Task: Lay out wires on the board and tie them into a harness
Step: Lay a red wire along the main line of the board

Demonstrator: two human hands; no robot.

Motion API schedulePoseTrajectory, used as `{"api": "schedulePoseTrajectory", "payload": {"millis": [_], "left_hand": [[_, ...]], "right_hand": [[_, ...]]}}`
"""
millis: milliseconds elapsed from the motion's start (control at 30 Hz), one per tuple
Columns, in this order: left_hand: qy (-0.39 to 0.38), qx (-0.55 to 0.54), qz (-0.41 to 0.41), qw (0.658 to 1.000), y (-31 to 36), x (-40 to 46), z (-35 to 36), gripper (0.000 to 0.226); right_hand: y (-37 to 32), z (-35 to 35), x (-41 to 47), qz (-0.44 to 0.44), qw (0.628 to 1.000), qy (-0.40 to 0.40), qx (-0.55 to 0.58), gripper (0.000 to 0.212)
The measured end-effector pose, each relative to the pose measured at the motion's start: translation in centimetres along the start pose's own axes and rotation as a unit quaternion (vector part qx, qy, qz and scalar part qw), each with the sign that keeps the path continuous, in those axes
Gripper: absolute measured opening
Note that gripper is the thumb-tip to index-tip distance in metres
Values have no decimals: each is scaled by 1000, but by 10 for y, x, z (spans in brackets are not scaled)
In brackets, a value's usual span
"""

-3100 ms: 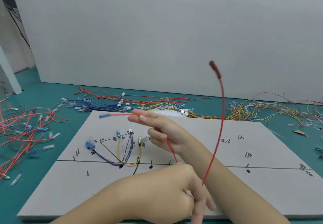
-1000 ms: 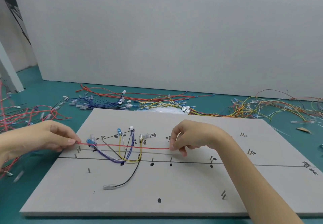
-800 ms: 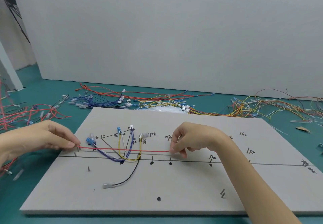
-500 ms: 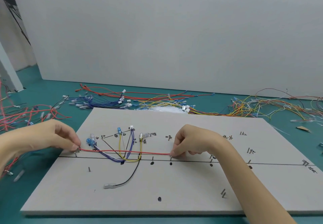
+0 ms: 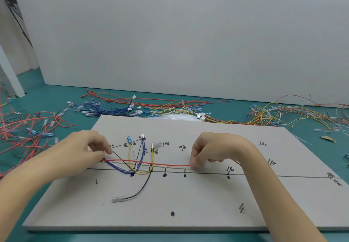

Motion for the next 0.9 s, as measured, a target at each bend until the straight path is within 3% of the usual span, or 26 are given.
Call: {"api": "schedulePoseTrajectory", "payload": {"millis": [133, 367, 533, 667, 767, 900], "left_hand": [[-2, -18, 55, 998, 19, -10, 9, 15], [-75, -20, 54, 996, 12, -13, 15, 14], [-31, -55, 70, 996, 20, -19, 17, 4], [-44, -90, 60, 993, 24, -28, 20, 23], [-9, -46, 54, 997, 27, -29, 23, 30], [-25, -27, 33, 999, 26, -24, 24, 20]], "right_hand": [[4, -2, -7, -37, 998, -1, 44, 7], [3, -5, -12, -76, 994, -2, 72, 8], [7, -7, -14, -92, 990, -6, 107, 8], [11, -6, -12, -76, 991, -23, 111, 9], [16, -8, -13, -42, 993, -47, 96, 13], [21, -14, -16, -16, 995, -67, 76, 16]]}}
Point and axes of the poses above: each hand's wrist, its own x-axis towards the middle knuckle, its own z-axis out of the palm, y = z × x, the point moved 3 cm from there along x, towards the middle knuckle, and after that the axes turned 13 degrees about -z, right-handed, at the moved point
